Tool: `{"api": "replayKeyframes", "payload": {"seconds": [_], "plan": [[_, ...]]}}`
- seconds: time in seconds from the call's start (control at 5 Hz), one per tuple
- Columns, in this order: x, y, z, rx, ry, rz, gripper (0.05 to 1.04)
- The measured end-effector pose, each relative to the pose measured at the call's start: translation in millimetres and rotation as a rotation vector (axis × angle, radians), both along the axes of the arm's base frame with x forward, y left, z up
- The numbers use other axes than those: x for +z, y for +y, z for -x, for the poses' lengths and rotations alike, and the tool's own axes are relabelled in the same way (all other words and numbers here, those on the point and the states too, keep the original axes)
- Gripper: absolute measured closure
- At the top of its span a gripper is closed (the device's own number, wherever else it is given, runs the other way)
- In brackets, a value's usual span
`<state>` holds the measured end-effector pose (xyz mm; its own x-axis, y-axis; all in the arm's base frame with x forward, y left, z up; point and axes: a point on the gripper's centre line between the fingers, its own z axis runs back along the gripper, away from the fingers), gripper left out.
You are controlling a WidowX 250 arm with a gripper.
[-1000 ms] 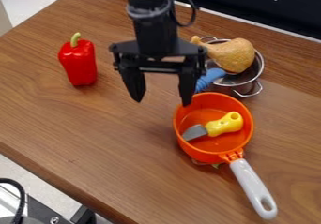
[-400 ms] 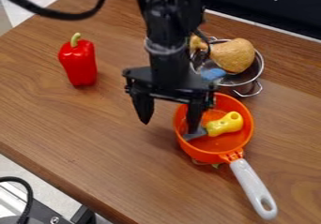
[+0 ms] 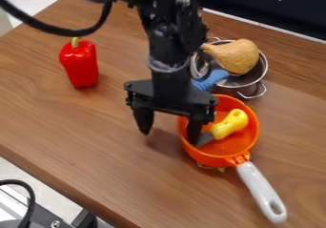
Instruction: Moved the orange pot to the upper right side of the table
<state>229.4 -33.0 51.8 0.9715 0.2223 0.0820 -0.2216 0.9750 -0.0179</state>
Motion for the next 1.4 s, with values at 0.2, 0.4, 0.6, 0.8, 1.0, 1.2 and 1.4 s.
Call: {"api": "replayKeyframes", "payload": {"seconds": [0.2,0.4,0.6,0.8,1.0,1.2,1.4], "plan": [[-1.7,-0.2,0.0,0.008,-0.009,0.003,0.376],[-1.6,-1.0,-0.3,0.014,-0.042,0.029,0.657],[2.1,-0.4,-0.8,-0.03,0.014,0.054,0.897],[1.5,-0.1,0.8,-0.073,0.021,0.053,1.007],[6.5,3.8,8.7,-0.096,0.073,0.091,1.028],[28.8,11.3,7.5,-0.133,0.047,0.132,1.028],[42.5,26.3,2.0,-0.148,0.007,0.144,1.028]]}}
